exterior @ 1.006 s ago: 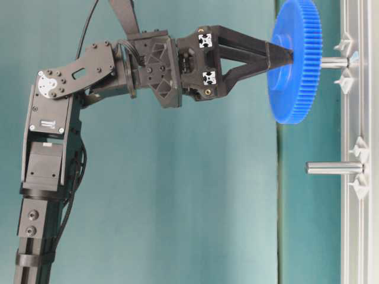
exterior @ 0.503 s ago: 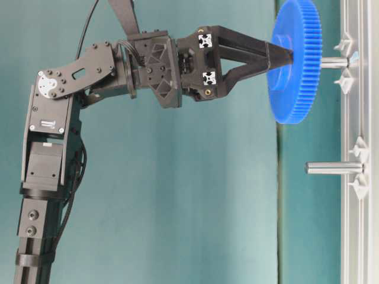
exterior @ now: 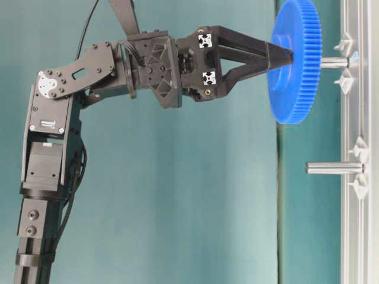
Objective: Find the location of the shaft and insert the large gear.
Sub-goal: 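Open the left gripper to release the gear on the shaft, then raise the open left gripper away from the seated gear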
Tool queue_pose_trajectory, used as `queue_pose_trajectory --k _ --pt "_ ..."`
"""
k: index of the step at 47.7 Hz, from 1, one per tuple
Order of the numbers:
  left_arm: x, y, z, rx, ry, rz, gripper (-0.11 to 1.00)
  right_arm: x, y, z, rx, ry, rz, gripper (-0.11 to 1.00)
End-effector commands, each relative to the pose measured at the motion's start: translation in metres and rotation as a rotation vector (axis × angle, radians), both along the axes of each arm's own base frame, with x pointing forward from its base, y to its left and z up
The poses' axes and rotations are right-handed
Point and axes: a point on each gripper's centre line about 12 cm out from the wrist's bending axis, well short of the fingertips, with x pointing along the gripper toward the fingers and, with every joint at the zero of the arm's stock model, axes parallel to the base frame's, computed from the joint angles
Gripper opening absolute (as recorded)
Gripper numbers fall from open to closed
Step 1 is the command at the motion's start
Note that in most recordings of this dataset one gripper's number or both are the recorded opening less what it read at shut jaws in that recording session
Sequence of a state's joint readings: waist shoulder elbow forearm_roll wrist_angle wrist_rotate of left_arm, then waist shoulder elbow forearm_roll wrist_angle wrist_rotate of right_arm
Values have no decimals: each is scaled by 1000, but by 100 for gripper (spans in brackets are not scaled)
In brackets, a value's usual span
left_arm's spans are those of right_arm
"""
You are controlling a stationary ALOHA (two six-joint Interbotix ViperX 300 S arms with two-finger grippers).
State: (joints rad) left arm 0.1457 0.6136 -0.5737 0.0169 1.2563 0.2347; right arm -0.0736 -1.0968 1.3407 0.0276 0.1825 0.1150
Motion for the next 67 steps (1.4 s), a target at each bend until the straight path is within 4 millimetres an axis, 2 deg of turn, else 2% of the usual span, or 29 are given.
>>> queue_pose_trajectory --k 1,15,20,22,51,67 --pt "-2 12 20 14 -46 20 70 2 0 8 10 -21 -6 -3" --pt "-2 12 22 12 -48 24 72 -2 0 10 43 -25 -20 -3" --pt "0 7 21 14 -52 13 90 -2 0 11 56 -27 -26 -3" --pt "0 6 22 15 -55 7 93 -2 0 12 57 -30 -25 -3" --pt "3 5 37 20 -92 3 91 -2 0 12 57 -30 -25 -3" --pt "3 3 34 17 -75 5 91 -2 0 12 59 -30 -27 -3"
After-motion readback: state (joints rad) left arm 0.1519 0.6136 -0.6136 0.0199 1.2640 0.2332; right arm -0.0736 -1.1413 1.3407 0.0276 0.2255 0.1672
